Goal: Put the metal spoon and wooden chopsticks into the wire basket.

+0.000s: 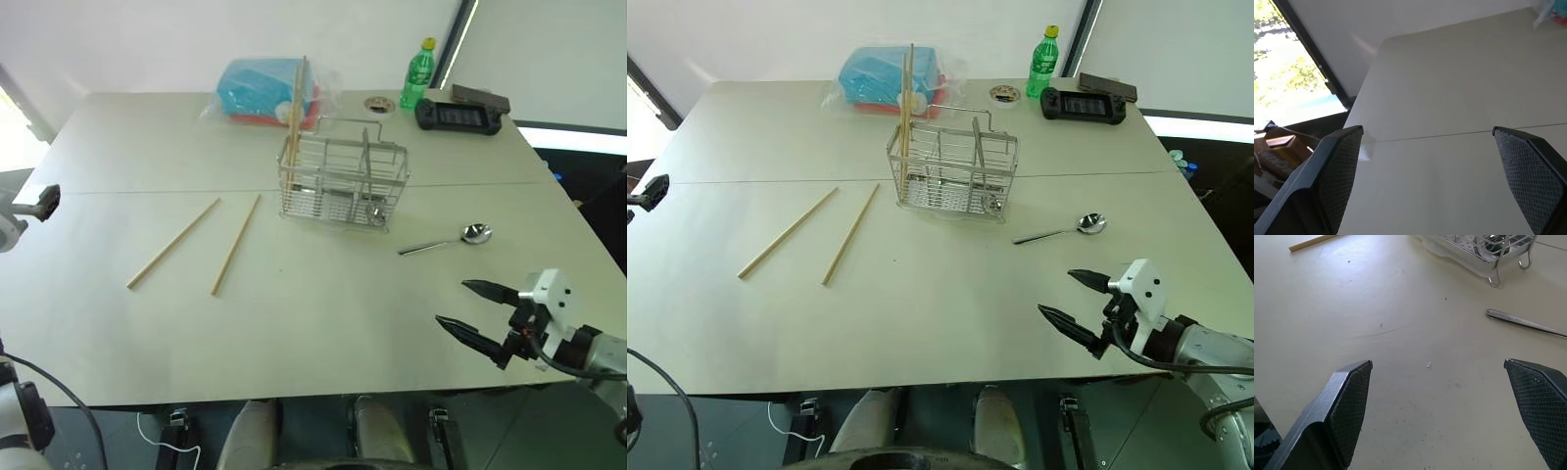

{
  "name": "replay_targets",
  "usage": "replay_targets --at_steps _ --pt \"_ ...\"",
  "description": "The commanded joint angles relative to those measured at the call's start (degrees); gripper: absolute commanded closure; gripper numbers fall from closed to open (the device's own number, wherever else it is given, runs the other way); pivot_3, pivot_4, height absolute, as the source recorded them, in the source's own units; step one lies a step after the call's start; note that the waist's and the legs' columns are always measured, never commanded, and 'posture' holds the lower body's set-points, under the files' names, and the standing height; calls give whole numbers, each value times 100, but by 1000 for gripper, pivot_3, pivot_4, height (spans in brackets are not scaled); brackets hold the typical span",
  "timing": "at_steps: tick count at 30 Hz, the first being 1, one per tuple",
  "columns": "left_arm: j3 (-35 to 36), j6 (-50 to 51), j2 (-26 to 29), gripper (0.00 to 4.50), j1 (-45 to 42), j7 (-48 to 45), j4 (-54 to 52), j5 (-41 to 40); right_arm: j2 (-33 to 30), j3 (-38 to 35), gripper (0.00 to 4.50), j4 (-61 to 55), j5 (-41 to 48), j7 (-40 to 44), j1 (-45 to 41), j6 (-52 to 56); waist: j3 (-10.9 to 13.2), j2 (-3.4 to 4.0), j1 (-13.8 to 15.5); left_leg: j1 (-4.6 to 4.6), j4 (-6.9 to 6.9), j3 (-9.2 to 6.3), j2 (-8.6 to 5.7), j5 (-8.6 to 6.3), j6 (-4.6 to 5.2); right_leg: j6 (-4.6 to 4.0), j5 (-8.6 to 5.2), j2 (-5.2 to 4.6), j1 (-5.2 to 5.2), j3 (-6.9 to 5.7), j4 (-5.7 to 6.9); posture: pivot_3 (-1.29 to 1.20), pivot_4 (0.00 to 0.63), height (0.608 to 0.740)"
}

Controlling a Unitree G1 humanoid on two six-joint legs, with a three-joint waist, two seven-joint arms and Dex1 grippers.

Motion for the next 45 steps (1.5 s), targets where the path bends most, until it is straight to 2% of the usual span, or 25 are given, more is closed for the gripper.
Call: replay_targets --at_steps 1,9,21,28,34,38,42,45 --pt "23 -98 53 31 -53 -181 -300 -140 57 34 0 7 5 -4 -67 -120 0 -1 -1 0 0 0 0 0 0 0 0 0 0 0 2 0 150 731" --pt "-20 405 -18 31 119 -498 -909 -366 62 71 0 262 -69 81 -82 -287 -1 -2 -2 2 3 0 0 1 1 1 0 1 4 0 8 0 150 731" --pt "-151 510 -4 31 14 -471 -988 -282 87 111 0 437 -260 123 18 -586 -1 -2 -5 7 5 0 0 2 2 3 0 3 7 0 14 0 150 731" --pt "-230 785 -38 31 -72 -747 -1369 -490 -198 129 0 486 -306 102 -378 -355 -1 -2 -5 8 8 0 0 3 2 4 0 3 10 0 17 0 150 731" --pt "-480 1824 137 31 135 -1758 -3064 -1332 -1276 440 0 1193 -420 663 -1751 -160 3 2 -17 8 21 7 0 3 2 2 1 3 16 4 18 0 150 731" --pt "-911 2331 279 31 236 -2453 -4159 -1833 -1834 1296 0 2293 -993 1318 -3170 -643 8 12 -45 13 10 10 5 3 2 4 0 4 13 4 17 0 150 731" --pt "-1369 2798 218 31 -123 -2754 -4817 -2299 -1900 2316 0 3531 -1598 2200 -4710 -1169 28 32 -47 14 12 20 5 3 2 5 1 4 15 6 15 0 150 731" --pt "-1804 2980 -15 31 -533 -2769 -5175 -2497 -1633 3101 0 4768 -2263 2731 -5978 -1663 36 38 -64 13 12 20 6 4 2 26 9 8 13 6 17 0 150 731"
